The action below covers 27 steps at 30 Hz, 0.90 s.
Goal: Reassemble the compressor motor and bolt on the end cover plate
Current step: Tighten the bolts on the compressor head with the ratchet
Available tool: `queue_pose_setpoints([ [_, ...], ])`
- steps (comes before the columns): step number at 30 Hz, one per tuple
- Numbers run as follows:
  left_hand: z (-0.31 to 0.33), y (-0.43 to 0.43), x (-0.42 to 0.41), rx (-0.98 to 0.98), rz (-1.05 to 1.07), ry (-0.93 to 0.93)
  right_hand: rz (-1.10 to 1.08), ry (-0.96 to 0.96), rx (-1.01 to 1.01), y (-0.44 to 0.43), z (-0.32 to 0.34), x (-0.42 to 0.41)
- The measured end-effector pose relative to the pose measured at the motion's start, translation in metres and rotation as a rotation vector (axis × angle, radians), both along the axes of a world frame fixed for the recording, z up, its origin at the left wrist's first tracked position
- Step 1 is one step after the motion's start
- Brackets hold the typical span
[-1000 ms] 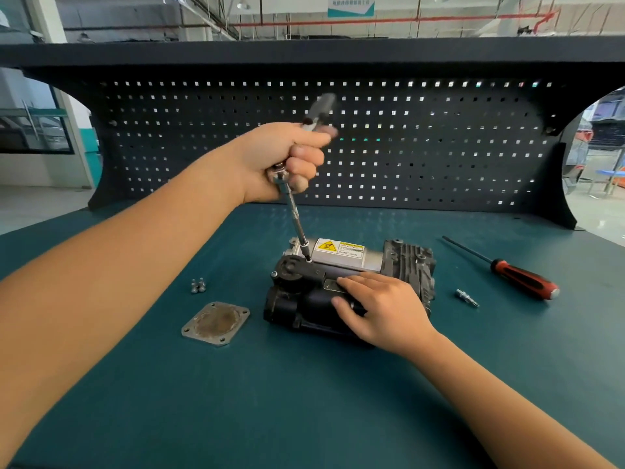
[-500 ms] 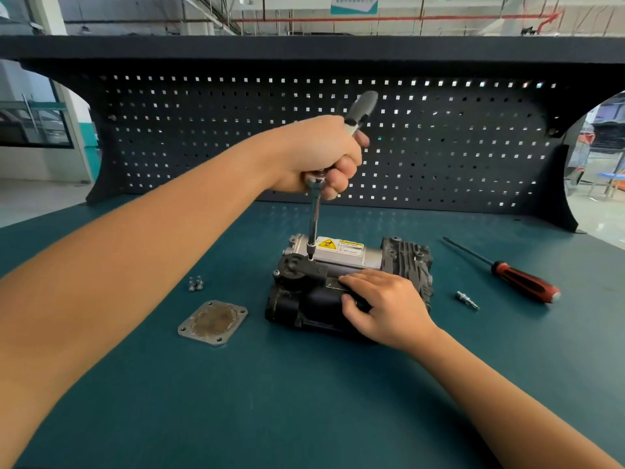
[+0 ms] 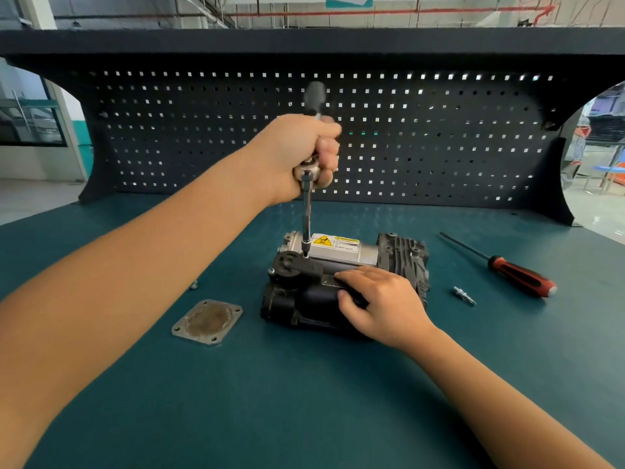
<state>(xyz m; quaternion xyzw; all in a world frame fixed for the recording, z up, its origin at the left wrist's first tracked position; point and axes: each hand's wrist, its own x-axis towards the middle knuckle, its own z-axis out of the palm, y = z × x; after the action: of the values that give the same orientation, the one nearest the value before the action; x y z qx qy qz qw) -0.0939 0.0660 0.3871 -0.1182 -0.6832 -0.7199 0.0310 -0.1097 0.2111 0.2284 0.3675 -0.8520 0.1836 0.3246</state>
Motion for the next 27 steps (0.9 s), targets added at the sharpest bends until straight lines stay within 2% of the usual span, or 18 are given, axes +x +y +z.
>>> queue_pose_setpoints([
  [2,-0.004,0.001,0.003,0.203,0.078,0.033,-0.129,-0.05,0.119,-0.004,0.003,-0.001],
  [3,-0.004,0.001,0.004,0.205,0.095,0.044,-0.187,-0.055,0.178,-0.007,0.002,-0.001],
  [7,-0.007,0.014,0.009,-0.216,0.06,0.081,-0.304,-0.089,0.347,-0.025,-0.005,0.005],
  [12,-0.003,0.016,0.005,-0.386,-0.008,0.057,-0.237,-0.139,0.364,-0.014,-0.003,-0.009],
  [16,0.012,0.004,0.003,-0.634,-0.29,-0.023,-0.197,-0.178,0.357,-0.014,-0.004,-0.012],
  [18,0.016,-0.004,0.0,-0.682,-0.432,-0.048,-0.197,-0.189,0.346,-0.014,-0.003,-0.012],
  [20,0.018,-0.015,-0.005,-0.549,-0.4,-0.059,-0.195,-0.205,0.338,-0.013,-0.002,-0.011],
  [24,0.012,-0.028,-0.008,0.04,-0.109,-0.142,-0.208,-0.196,0.292,-0.013,-0.001,-0.008],
  [25,0.009,-0.027,-0.007,0.105,-0.056,-0.142,-0.222,-0.188,0.285,-0.014,-0.002,-0.007],
  [27,0.004,-0.02,-0.005,0.091,0.015,-0.091,-0.247,-0.169,0.284,-0.016,-0.004,-0.005],
])
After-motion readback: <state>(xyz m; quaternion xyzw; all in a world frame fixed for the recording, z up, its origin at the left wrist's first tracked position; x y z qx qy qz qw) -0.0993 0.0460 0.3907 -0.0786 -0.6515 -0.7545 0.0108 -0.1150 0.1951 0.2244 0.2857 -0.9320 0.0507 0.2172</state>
